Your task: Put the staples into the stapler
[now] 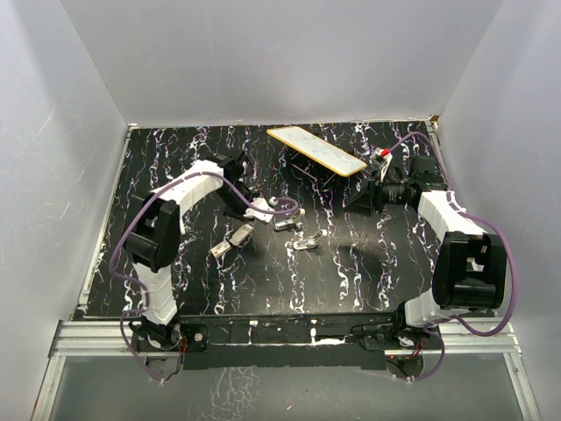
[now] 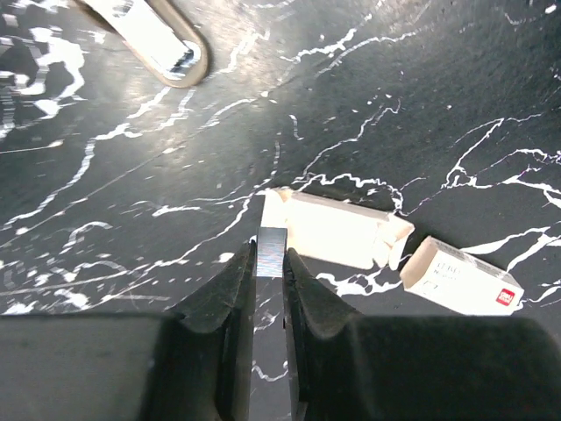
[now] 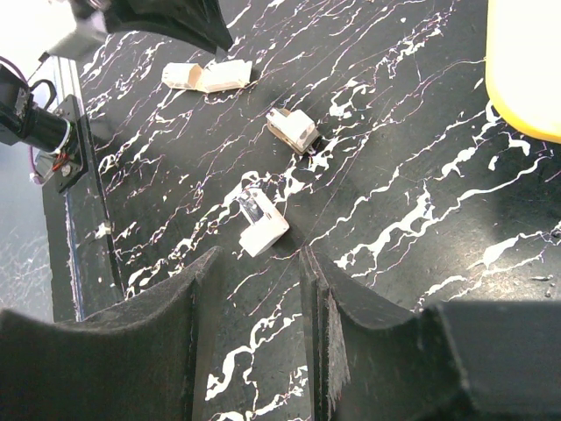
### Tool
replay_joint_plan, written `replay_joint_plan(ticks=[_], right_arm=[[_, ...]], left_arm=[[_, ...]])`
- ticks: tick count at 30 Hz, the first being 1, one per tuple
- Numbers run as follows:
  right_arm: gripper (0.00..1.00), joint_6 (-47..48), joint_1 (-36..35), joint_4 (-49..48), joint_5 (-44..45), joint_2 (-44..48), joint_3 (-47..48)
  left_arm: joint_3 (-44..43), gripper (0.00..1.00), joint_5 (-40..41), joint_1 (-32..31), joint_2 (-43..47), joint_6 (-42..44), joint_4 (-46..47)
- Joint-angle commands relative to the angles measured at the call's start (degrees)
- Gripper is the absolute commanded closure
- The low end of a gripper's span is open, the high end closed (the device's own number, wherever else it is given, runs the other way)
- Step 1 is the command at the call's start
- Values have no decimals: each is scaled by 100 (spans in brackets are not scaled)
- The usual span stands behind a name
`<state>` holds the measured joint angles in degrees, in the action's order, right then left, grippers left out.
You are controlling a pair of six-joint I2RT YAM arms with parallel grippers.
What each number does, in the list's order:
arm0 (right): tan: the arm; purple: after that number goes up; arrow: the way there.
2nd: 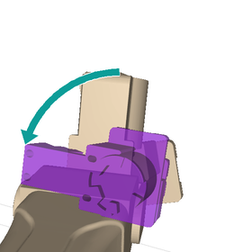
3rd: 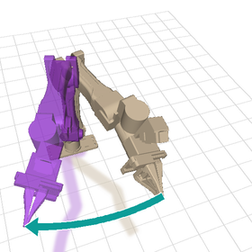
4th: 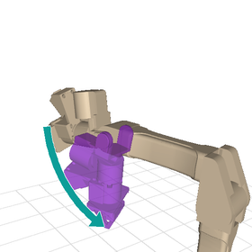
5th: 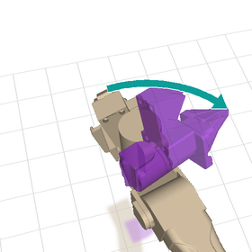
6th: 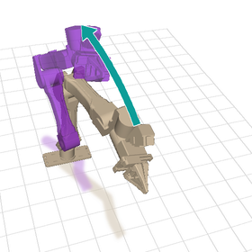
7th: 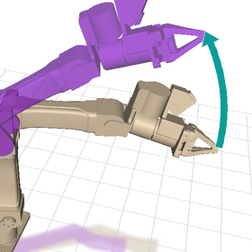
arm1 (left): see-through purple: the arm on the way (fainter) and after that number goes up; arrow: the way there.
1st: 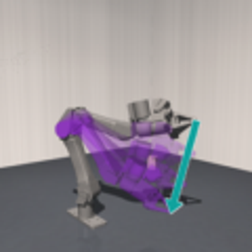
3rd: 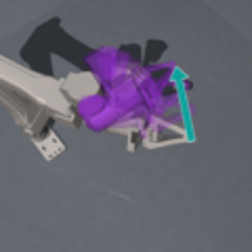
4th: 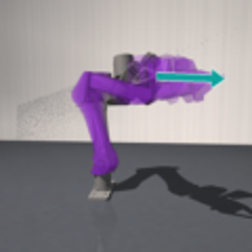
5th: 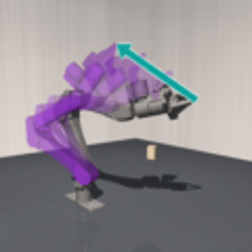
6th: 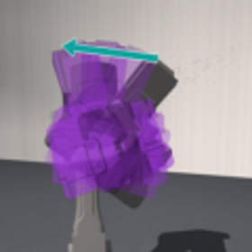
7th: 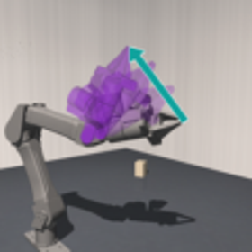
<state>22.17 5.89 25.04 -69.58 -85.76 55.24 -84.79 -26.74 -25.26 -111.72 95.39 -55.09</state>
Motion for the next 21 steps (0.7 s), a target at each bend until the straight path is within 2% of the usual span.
replay_joint_plan(ticks=[1,6,9,13,17,21], right_arm=[[58,57,44,-201,-130,171,-11],[58,38,38,-200,-145,192,6],[59,-35,43,-273,-195,282,40],[59,-433,-38,-605,-407,424,231],[59,-952,-254,-1131,-388,524,550],[56,-1470,-856,-1893,-77,682,700]], left_arm=[[-287,94,-482,21,652,-336,-224],[-435,94,-1106,55,821,-875,-285],[-385,94,-1984,53,962,-1721,6],[-85,93,-3256,47,1170,-3324,1005],[316,94,-3979,48,1422,-5659,2759],[891,94,-4196,56,1610,-8693,5327]])
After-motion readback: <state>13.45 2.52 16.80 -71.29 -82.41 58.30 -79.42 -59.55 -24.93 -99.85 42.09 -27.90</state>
